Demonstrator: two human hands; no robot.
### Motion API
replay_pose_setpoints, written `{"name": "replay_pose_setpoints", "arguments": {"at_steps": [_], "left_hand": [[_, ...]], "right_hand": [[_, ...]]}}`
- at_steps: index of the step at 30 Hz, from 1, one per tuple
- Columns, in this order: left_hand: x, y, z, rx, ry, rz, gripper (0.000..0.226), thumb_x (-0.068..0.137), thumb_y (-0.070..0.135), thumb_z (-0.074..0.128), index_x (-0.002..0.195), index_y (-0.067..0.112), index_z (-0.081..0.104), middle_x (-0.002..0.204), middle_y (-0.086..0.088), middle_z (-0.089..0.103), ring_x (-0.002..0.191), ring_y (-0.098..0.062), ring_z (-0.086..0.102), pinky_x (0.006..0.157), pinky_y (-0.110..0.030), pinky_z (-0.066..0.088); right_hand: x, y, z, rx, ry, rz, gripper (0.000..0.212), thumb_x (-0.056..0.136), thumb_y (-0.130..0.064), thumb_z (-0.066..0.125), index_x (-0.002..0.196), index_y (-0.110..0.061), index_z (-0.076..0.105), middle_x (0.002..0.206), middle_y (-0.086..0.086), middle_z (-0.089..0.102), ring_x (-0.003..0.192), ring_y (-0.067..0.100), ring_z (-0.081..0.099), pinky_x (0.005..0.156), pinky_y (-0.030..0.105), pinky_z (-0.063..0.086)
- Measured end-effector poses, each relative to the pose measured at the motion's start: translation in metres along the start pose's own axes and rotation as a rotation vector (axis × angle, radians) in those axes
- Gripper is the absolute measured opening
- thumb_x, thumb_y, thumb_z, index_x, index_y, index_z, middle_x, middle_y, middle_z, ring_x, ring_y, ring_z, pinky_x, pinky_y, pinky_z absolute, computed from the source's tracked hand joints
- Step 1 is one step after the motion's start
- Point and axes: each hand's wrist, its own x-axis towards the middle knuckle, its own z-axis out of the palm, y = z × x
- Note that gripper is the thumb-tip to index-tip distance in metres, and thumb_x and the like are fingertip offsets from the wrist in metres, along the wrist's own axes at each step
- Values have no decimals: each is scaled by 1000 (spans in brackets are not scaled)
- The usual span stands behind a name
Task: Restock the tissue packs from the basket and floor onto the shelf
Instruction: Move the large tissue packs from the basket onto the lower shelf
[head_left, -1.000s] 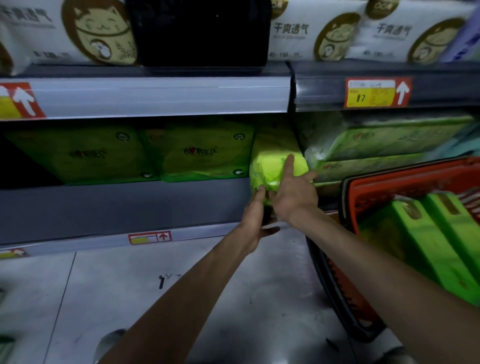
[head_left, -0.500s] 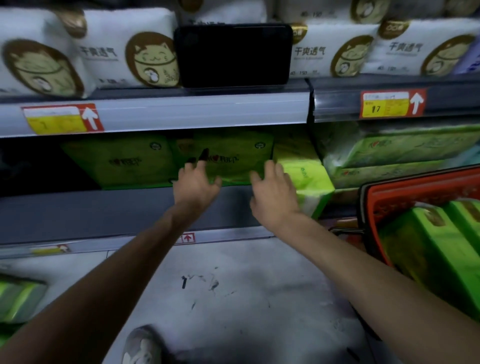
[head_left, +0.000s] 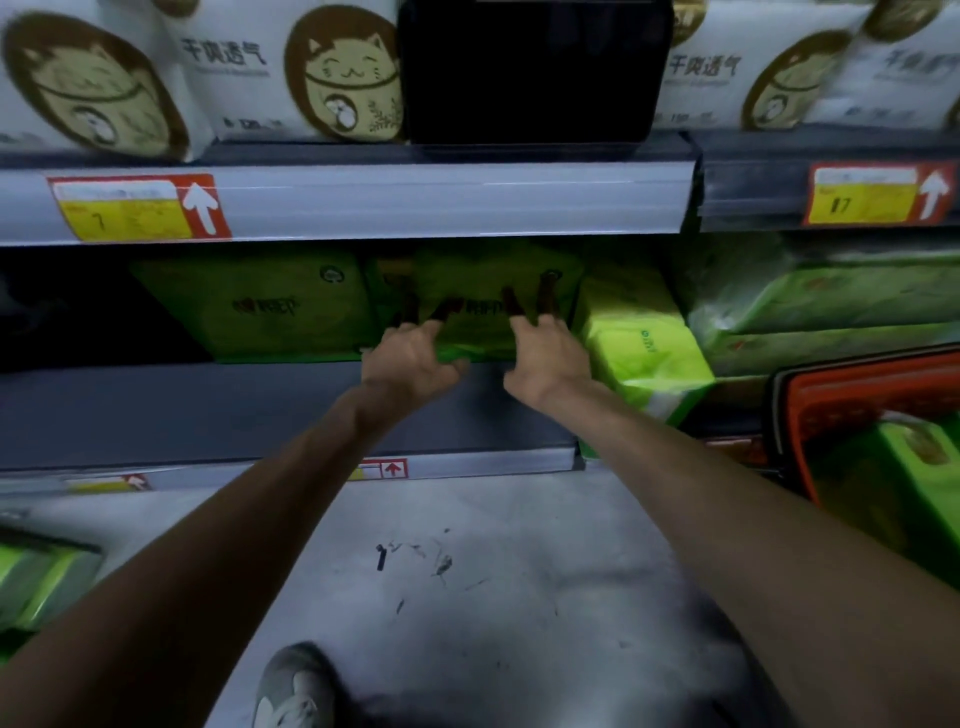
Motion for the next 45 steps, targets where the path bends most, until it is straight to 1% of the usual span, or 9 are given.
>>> {"name": "replay_pose_setpoints", "arguments": {"at_steps": [5, 8, 15, 21, 29, 34, 40, 43, 45], "left_hand": [[-19, 7, -30, 63, -62, 27, 84, 90, 67, 61, 161, 36, 29, 151, -11, 49, 141, -35, 46, 116, -49, 40], [-34, 15, -51, 129, -121, 55, 85, 90, 70, 57, 161, 37, 25, 156, -10, 45, 142, -36, 45, 115, -50, 40], [-91, 41, -85, 237, -132, 175, 90, 93, 68, 54, 165, 41, 8, 168, -7, 29, 151, -35, 33, 116, -53, 39], [-136, 71, -92, 348, -136, 332, 90, 93, 65, 57, 165, 42, 8, 164, -8, 38, 144, -37, 43, 108, -53, 47], [-179, 154, -95, 242, -37, 540, 81, 95, 60, 57, 164, 41, 18, 150, -5, 53, 135, -31, 53, 97, -41, 49], [-189, 213, -86, 175, -19, 633, 77, 95, 60, 57, 162, 44, 22, 152, 0, 53, 139, -26, 51, 99, -42, 52], [-192, 272, -51, 47, -77, 699, 72, 95, 58, 60, 160, 43, 30, 155, 2, 52, 140, -24, 50, 102, -44, 53], [-194, 297, -24, 25, -113, 755, 68, 96, 52, 62, 158, 38, 37, 156, 3, 51, 140, -23, 51, 102, -41, 53], [-195, 312, -5, 60, -135, 805, 66, 97, 50, 61, 158, 38, 38, 152, 1, 53, 136, -24, 54, 98, -39, 54]], "right_hand": [[-17, 11, -26, 44, 5, -41, 73, 89, -23, 69, 155, -22, 38, 147, 15, 47, 138, 36, 43, 107, 39, 46], [-35, 13, -40, 106, 29, -55, 70, 87, -16, 68, 153, -20, 44, 145, 13, 48, 139, 35, 41, 109, 38, 46], [-92, 24, -74, 101, 2, -121, 83, 89, -22, 72, 161, -26, 31, 169, 15, 19, 157, 33, 15, 122, 41, 34], [-145, 52, -116, 113, 40, -137, 82, 86, -21, 74, 159, -26, 36, 161, 19, 32, 152, 34, 27, 119, 38, 36], [-204, 119, -154, 130, 105, -72, 80, 87, -29, 76, 158, -29, 39, 160, 15, 35, 149, 36, 34, 118, 41, 38], [-232, 169, -172, 128, 164, -5, 81, 85, -31, 78, 157, -29, 39, 153, 13, 44, 147, 32, 38, 117, 39, 39], [-260, 249, -181, 123, 195, 226, 76, 86, -39, 75, 154, -22, 45, 143, 16, 54, 132, 36, 52, 105, 42, 48], [-273, 284, -168, 147, 192, 333, 58, 88, -37, 75, 140, -17, 58, 127, 17, 64, 115, 36, 61, 86, 39, 52], [-280, 301, -150, 173, 161, 375, 55, 89, -37, 75, 138, -17, 59, 120, 16, 68, 102, 33, 67, 75, 38, 54]]}}
